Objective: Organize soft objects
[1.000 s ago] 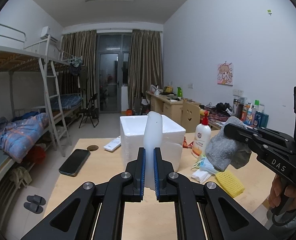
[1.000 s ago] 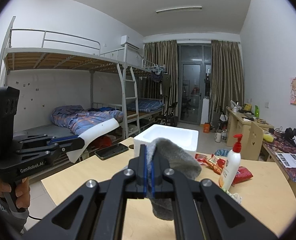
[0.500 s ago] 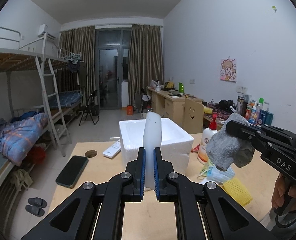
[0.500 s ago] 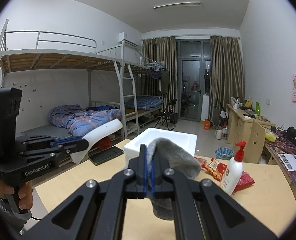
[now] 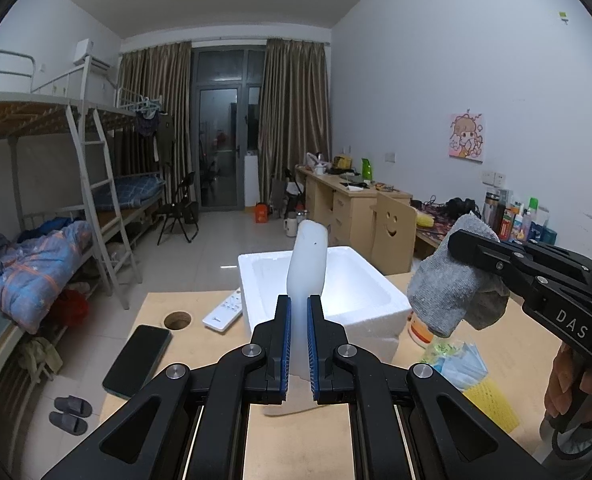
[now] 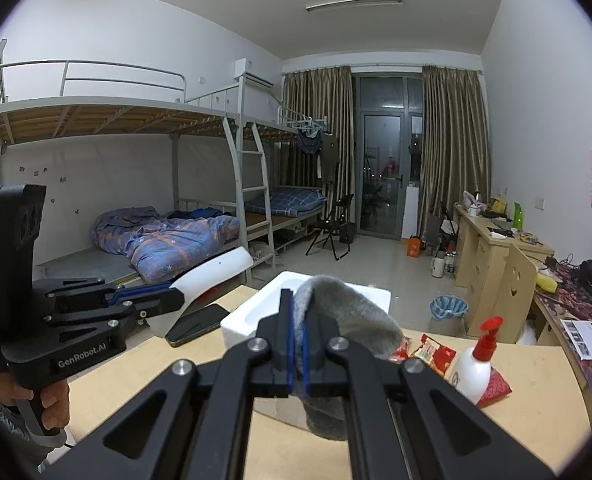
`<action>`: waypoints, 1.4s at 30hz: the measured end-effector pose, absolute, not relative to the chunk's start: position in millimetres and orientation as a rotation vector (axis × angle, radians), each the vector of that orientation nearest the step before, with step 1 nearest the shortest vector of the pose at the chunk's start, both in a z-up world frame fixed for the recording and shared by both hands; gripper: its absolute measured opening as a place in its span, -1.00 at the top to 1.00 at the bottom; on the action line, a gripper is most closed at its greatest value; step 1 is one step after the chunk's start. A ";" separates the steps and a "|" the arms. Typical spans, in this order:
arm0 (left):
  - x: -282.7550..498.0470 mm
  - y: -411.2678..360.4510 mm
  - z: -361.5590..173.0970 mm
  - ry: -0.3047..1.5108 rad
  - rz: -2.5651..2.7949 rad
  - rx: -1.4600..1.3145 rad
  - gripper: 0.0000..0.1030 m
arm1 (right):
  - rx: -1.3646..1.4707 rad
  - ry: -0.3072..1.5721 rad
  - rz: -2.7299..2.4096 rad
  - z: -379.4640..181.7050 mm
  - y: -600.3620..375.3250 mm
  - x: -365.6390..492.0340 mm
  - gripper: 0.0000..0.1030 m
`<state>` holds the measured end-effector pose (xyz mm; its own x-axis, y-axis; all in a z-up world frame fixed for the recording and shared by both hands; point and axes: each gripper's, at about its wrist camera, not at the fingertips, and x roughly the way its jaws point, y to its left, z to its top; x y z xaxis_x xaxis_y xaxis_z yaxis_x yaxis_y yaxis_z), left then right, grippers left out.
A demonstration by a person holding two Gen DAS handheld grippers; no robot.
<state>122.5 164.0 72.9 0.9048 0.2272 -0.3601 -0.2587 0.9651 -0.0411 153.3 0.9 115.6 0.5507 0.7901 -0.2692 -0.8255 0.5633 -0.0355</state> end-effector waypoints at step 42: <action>251.6 213.8 58.8 0.430 0.213 -0.106 0.85 | -0.218 0.240 0.940 112.3 50.4 225.5 0.90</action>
